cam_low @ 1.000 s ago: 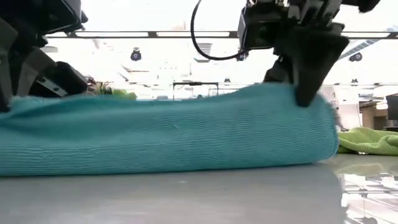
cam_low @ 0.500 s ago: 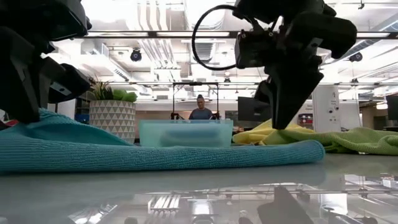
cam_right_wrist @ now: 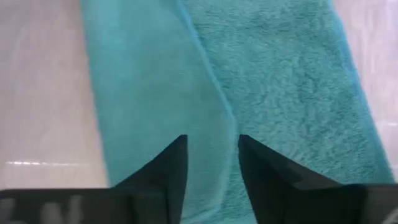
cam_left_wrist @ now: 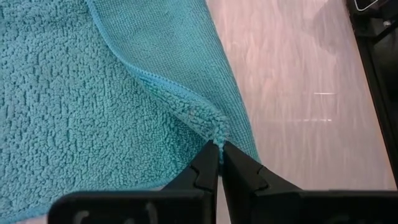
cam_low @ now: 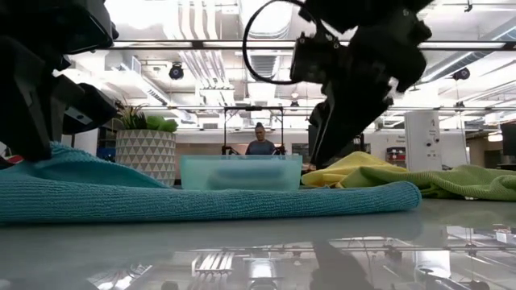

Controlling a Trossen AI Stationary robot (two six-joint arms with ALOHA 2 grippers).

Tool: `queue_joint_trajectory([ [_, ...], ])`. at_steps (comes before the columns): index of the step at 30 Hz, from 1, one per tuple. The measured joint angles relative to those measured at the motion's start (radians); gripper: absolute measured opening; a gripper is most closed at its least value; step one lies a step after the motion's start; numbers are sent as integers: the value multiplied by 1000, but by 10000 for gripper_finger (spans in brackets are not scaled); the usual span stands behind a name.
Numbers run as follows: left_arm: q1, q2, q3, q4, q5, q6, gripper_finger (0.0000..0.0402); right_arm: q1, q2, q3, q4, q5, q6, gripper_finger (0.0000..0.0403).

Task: Fold microfiber towels
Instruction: Fold the light blue microfiber cloth

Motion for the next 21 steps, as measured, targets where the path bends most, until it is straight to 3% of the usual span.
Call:
queue_joint_trajectory([
  [9,0,0,-17,9,-2,0,0,-26,0,-116,127,-41,-10,182],
  [21,0,0,-28,15,-8,-8,0,-22,0,-186,214,-94,51,139],
])
